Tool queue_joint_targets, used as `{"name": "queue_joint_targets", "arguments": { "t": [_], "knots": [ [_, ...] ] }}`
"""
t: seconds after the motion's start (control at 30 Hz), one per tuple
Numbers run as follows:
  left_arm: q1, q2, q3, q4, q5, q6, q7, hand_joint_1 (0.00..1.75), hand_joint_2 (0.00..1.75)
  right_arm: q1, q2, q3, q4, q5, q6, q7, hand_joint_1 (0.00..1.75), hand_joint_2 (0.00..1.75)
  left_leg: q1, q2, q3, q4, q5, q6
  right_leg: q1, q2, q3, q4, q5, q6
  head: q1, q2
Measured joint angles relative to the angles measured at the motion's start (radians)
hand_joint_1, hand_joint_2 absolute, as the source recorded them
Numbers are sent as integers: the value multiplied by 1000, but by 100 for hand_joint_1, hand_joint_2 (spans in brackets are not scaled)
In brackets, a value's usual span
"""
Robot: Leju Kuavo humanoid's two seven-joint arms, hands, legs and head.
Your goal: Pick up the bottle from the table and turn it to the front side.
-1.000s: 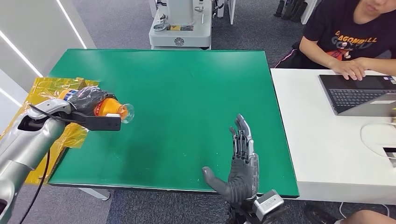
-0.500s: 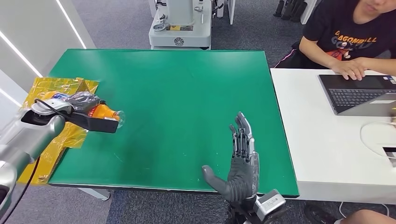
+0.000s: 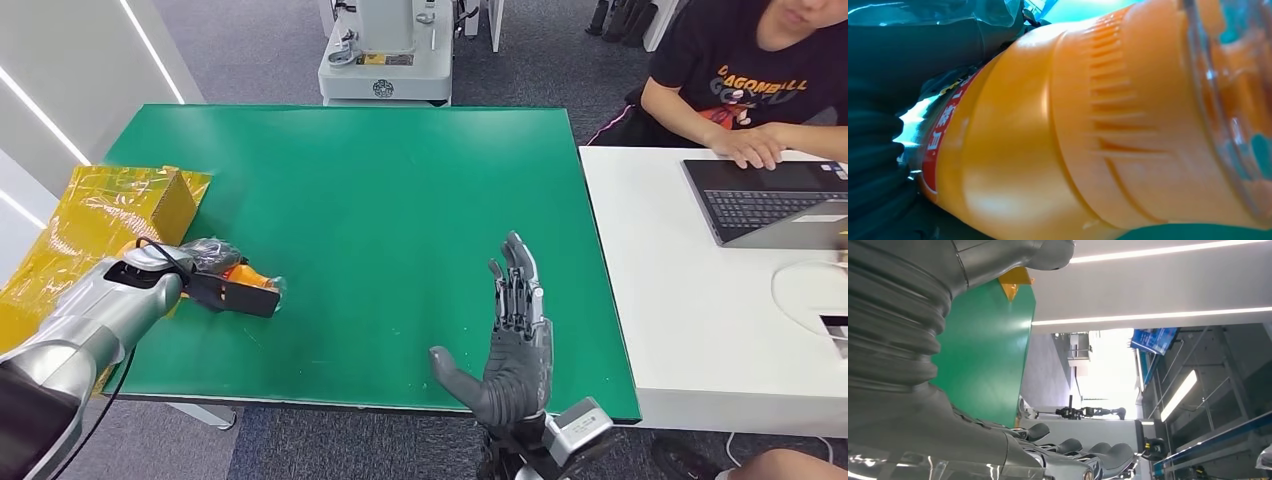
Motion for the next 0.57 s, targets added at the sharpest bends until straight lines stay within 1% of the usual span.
{"name": "queue_joint_targets", "arguments": {
  "t": [0.1, 0.17, 0.33, 0.4, 0.57],
  "knots": [
    [11, -14, 0, 19, 10, 16, 22, 175, 175, 0, 0, 0, 0, 0, -1, 3, 0, 175, 0, 0, 0, 0, 0, 0, 0, 0, 0, 0, 0, 0, 0, 0],
    [27, -20, 0, 28, 20, 47, 36, 175, 175, 2, 0, 0, 0, 1, -1, 5, 0, 175, 0, 0, 0, 0, 0, 0, 0, 0, 0, 0, 0, 0, 0, 0],
    [64, -17, 4, 39, 51, 198, 41, 175, 175, 11, 0, 0, 1, -8, 10, 5, 0, 175, 0, -2, 1, -1, 0, 0, 0, -2, 2, 0, -1, 0, 0, 0],
    [75, -13, 9, 41, 51, 239, 49, 175, 175, 12, 0, 0, 1, -8, 16, 6, 0, 175, 0, -3, 2, -1, 0, 0, 0, -4, 3, 0, -1, 0, 0, 0],
    [90, -9, 18, 46, 51, 261, 70, 175, 175, 13, 0, 0, 2, -8, 21, 8, 0, 175, 0, -3, 4, -1, 1, -1, 0, -4, 5, 0, 0, 0, 0, 0]
  ]
}}
